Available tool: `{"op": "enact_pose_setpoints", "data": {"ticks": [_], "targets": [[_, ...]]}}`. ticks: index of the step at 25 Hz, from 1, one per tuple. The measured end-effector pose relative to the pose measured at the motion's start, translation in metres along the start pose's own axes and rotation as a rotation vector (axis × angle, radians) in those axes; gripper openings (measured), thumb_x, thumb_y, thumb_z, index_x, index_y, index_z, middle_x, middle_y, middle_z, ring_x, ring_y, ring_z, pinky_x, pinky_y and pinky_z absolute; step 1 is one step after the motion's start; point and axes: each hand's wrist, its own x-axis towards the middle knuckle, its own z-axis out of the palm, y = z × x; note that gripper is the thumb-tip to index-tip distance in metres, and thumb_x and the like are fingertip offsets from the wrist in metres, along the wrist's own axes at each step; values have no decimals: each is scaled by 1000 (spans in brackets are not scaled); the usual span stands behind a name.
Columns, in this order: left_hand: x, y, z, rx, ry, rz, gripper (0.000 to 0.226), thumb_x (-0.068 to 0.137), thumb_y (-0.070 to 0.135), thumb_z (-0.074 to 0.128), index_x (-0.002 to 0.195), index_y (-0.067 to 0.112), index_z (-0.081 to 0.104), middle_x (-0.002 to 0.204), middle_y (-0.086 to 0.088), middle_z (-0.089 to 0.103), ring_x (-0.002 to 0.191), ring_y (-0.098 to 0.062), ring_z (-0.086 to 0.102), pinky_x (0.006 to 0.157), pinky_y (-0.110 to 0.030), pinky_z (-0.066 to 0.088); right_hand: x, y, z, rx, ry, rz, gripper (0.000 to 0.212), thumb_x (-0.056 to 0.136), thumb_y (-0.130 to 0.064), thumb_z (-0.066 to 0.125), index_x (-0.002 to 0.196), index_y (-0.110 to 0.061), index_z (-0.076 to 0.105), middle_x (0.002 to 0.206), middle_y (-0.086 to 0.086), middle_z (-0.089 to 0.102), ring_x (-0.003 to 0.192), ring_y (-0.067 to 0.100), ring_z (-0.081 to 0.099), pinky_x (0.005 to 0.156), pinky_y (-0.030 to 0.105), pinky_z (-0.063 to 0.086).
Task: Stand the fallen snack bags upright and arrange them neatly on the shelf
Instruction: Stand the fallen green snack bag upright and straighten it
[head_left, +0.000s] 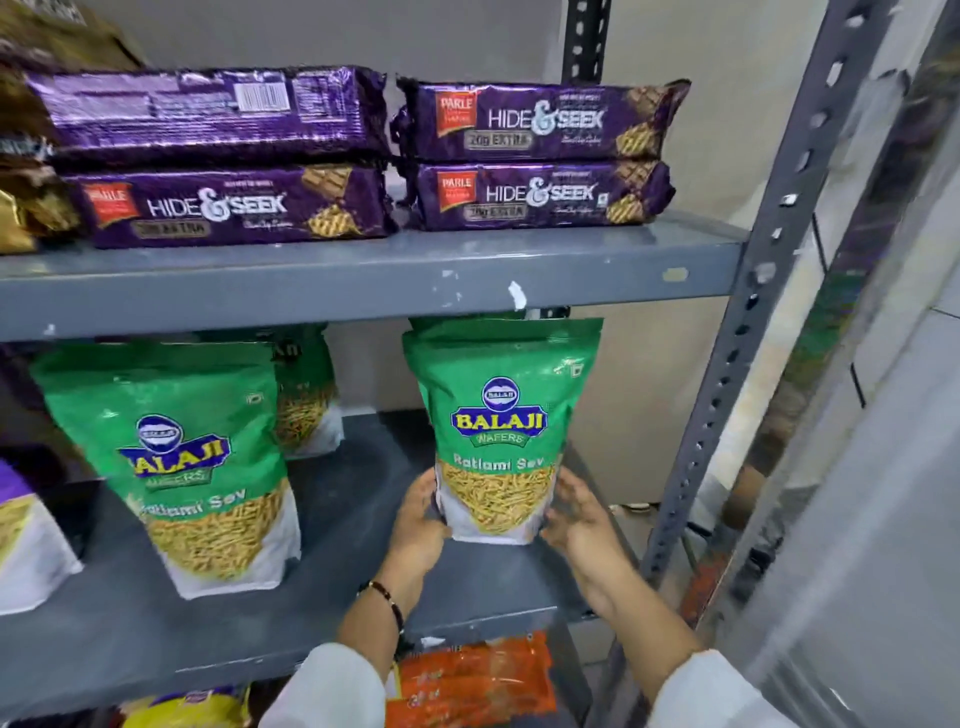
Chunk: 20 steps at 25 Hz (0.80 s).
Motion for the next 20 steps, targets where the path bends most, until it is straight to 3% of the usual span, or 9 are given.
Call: {"op": "enact_pose_setpoints", "data": {"ticks": [2, 4, 8, 12, 15, 17, 20], "targets": [[-2, -1, 5, 42, 38, -43, 52, 79, -26, 35, 107, 14, 51, 92, 9, 68, 74, 6, 61, 71, -13, 52, 4, 0, -4, -17, -19, 15, 62, 77, 23, 41, 114, -25, 56, 113, -5, 64, 105, 20, 60, 77, 31, 54], [-5, -1, 9, 56, 58, -96, 54, 80, -19, 40, 122, 15, 44, 120, -4, 57, 96, -8, 56, 91, -35, 47, 7, -4, -8, -56, -42, 30, 63, 79, 21, 41, 112, -30, 55, 113, -8, 63, 103, 17, 62, 74, 29, 55], [-19, -1, 21, 77, 62, -96, 52, 78, -18, 47, 105, 26, 42, 106, 6, 54, 100, -12, 49, 95, -41, 43, 9, -14, -15, -101, -96, 43, 70, 78, 23, 38, 116, -34, 52, 108, -18, 61, 104, 13, 59, 71, 25, 52], [-23, -3, 23, 83, 46, -79, 49, 80, -17, 46, 99, 28, 45, 95, 20, 50, 96, -8, 48, 98, -42, 42, 10, -10, -19, -89, -134, 55, 75, 79, 24, 35, 99, -45, 59, 109, -22, 62, 117, 20, 54, 73, 27, 52], [-19, -7, 22, 83, 53, -80, 46, 81, -13, 50, 100, 29, 45, 105, 9, 53, 98, -10, 51, 97, -42, 45, 10, -12, -20, -75, -124, 59, 75, 75, 27, 35, 104, -40, 55, 117, -13, 60, 118, 21, 53, 65, 21, 54], [-17, -9, 21, 83, 55, -80, 48, 82, -11, 49, 109, 27, 41, 112, 7, 50, 99, -9, 51, 93, -40, 47, 8, -13, -20, -75, -119, 64, 77, 74, 27, 38, 115, -36, 50, 122, -9, 57, 117, 21, 53, 70, 25, 55], [-14, -12, 20, 84, 55, -89, 47, 84, -9, 46, 114, 27, 38, 113, 9, 47, 95, -5, 51, 89, -37, 49, 8, -10, -20, -85, -112, 71, 77, 77, 23, 42, 130, -31, 45, 129, -7, 53, 120, 20, 51, 92, 41, 52]]}}
